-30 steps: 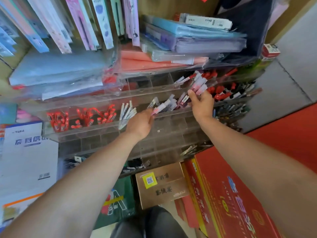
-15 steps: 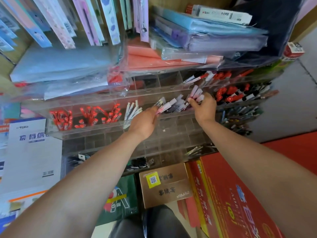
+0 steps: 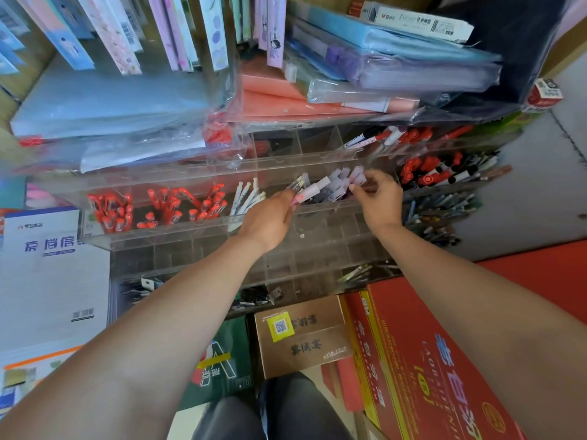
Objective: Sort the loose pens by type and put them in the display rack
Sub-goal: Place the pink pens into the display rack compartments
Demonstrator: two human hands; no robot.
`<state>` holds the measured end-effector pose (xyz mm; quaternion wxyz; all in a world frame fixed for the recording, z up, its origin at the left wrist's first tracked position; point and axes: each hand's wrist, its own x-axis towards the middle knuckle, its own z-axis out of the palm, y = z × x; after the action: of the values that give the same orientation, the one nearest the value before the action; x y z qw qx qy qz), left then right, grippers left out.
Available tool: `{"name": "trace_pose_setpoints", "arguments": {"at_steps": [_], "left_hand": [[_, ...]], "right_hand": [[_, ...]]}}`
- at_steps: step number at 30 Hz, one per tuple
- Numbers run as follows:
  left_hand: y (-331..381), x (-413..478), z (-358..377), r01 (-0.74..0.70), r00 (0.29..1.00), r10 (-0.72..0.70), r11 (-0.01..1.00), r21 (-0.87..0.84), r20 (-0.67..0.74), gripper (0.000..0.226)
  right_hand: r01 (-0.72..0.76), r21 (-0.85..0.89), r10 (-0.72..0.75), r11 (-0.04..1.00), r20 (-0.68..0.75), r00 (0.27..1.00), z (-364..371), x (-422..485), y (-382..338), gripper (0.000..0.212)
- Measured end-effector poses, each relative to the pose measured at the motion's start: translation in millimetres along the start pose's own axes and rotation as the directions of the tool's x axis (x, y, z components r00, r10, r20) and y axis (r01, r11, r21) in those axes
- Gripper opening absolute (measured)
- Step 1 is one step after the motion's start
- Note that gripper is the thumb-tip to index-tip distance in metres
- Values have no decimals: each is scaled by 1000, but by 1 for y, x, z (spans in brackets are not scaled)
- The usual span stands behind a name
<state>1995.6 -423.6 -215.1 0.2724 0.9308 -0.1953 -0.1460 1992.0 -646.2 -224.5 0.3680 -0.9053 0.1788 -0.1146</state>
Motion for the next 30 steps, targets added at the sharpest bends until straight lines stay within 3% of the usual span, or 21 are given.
{"name": "trace_pose_setpoints", "arguments": {"at_steps": [6,10,12,14,18,21,24,30], "left_hand": [[-2,1,2,-17,999,18,1000,10,-32,28],[-2,2,-1,-42,997,42,999,11,-60,29],[2,4,-3,-65,996,65,998,-2,-61,29],[9,7,-4,-90,994,89,996,-13,-58,29],[26,13,4,-136,982,149,984,-116,112,25],[35,13,9,-129,971,165,970,-205,172,34],[40,13,11,-109,963,155,972,-209,220,34],[52,15,16,-169,937,231,956,-240,261,29]], "right_hand": [[-41,-91,50,995,91,995,0,-2,4,28],[-44,25,42,999,61,997,-7,-7,-3,36],[-44,92,42,995,24,999,-13,-15,-9,29],[-84,233,63,969,95,993,-18,-26,-17,22],[-240,367,115,898,332,936,-18,-41,-33,20],[-338,531,171,777,338,925,-17,-44,-40,15],[-413,586,219,697,374,901,-18,-47,-40,7],[-391,588,202,708,362,910,-23,-51,-34,8]]}}
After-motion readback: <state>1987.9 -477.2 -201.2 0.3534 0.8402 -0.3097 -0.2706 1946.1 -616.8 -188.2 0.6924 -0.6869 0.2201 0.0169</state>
